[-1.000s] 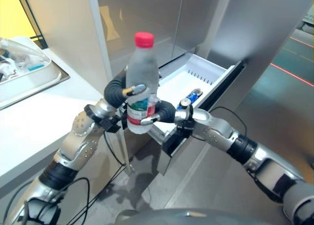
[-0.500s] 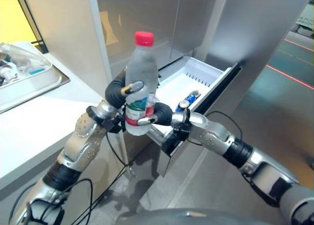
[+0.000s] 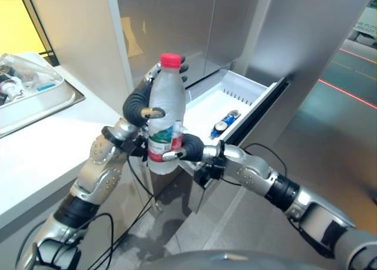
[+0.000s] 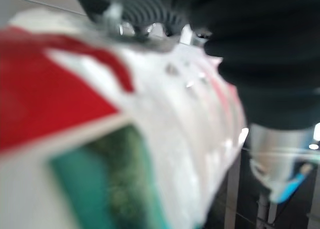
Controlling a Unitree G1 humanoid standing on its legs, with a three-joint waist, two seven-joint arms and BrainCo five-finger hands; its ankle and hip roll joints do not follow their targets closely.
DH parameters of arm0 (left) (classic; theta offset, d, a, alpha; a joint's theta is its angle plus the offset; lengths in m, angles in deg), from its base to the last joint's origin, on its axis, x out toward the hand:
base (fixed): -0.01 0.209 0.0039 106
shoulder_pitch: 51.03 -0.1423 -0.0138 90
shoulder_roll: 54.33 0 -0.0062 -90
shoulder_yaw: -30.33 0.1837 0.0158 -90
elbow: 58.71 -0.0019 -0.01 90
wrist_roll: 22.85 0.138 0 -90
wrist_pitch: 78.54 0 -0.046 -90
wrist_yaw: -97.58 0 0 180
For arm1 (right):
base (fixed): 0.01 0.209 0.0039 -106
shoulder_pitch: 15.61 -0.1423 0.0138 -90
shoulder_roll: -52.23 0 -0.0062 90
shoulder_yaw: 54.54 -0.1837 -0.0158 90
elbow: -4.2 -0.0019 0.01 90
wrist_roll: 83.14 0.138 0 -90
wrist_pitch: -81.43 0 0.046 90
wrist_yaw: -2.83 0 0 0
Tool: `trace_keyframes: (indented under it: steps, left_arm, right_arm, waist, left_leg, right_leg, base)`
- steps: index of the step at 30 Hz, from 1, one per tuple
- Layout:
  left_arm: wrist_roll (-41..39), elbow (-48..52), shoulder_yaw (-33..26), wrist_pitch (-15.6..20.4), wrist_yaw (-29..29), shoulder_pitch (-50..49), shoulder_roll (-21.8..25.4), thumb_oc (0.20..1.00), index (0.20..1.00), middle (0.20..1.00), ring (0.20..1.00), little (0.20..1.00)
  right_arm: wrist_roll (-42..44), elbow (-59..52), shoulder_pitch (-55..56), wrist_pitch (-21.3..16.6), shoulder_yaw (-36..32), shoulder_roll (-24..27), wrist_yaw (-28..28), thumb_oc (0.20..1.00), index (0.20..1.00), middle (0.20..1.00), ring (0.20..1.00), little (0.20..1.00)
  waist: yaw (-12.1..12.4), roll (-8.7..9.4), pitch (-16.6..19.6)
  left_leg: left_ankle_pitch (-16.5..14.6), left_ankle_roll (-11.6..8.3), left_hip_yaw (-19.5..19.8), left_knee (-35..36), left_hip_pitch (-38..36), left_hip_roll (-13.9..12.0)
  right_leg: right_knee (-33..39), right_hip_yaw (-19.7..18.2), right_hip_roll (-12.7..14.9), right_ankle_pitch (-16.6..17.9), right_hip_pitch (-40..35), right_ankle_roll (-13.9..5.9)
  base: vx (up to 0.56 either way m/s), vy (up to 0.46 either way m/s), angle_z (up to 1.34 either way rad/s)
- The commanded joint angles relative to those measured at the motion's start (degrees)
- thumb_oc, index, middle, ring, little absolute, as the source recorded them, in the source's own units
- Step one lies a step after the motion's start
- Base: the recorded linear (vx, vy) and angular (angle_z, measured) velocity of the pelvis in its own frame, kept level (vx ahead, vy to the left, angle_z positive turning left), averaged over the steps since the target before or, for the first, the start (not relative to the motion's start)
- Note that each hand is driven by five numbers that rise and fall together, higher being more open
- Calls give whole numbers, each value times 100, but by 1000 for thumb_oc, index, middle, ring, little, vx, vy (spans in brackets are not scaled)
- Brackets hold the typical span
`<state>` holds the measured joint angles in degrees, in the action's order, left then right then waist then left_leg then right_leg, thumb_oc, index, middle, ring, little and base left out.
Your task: Take the drinks into the refrigerator
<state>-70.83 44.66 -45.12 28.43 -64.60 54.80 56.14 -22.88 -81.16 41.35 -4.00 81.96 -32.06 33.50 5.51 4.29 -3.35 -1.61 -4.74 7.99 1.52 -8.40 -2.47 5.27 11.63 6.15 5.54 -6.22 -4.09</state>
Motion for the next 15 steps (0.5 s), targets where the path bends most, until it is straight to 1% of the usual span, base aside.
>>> trace_keyframes:
  steps: [1, 5, 6, 9, 10, 15]
  left_arm:
    - [117, -221, -298, 208, -42, 366, 34, 1000, 1000, 1000, 1000, 1000]
    - [97, -216, -464, 224, -31, 219, 84, 1000, 1000, 1000, 1000, 1000]
    - [122, -227, -549, 251, -39, 139, 105, 1000, 1000, 1000, 1000, 1000]
    - [117, -229, -615, 264, -46, 68, 102, 1000, 1000, 1000, 1000, 1000]
    - [138, -219, -765, 290, -45, -70, 101, 1000, 1000, 1000, 1000, 1000]
    - [143, -152, -1284, 368, -77, -559, -23, 1000, 1000, 1000, 1000, 1000]
  right_arm:
    - [541, -729, -378, -610, -723, -224, 38, 200, 200, 200, 200, 200]
    - [586, -824, -303, -681, -909, -153, 22, 200, 200, 200, 200, 200]
    - [562, -812, -288, -763, -1047, -62, -17, 200, 200, 200, 200, 200]
    - [554, -899, -283, -807, -1167, 53, -20, 200, 200, 200, 200, 200]
    - [526, -980, -228, -933, -1408, 257, -58, 200, 200, 200, 200, 200]
    - [483, -1191, 39, -1267, -2344, 885, -198, 200, 200, 200, 200, 200]
  waist:
    - [-106, -18, -87]
    - [-116, -18, -89]
    - [-118, -14, -97]
    - [-125, -13, -95]
    - [-130, -10, -99]
    - [-157, 1, -88]
  left_leg:
    - [-91, 538, 405, 136, 115, 420]
    - [-99, 537, 395, 134, 108, 417]
    - [-100, 538, 388, 133, 111, 417]
    - [-103, 534, 376, 130, 114, 412]
    - [-101, 534, 383, 135, 111, 412]
    - [-102, 538, 376, 158, 110, 406]
  right_leg:
    - [-251, 383, -227, -725, -496, 155]
    - [-261, 375, -232, -729, -485, 154]
    - [-264, 372, -235, -728, -477, 149]
    - [-269, 372, -233, -726, -473, 146]
    - [-268, 374, -238, -727, -467, 142]
    - [-252, 374, -248, -738, -470, 129]
  base:
    - [0, 0, 0]
    - [0, 0, 0]
    - [0, 0, 0]
    - [0, 0, 0]
    - [0, 0, 0]
    - [6, 0, 0]
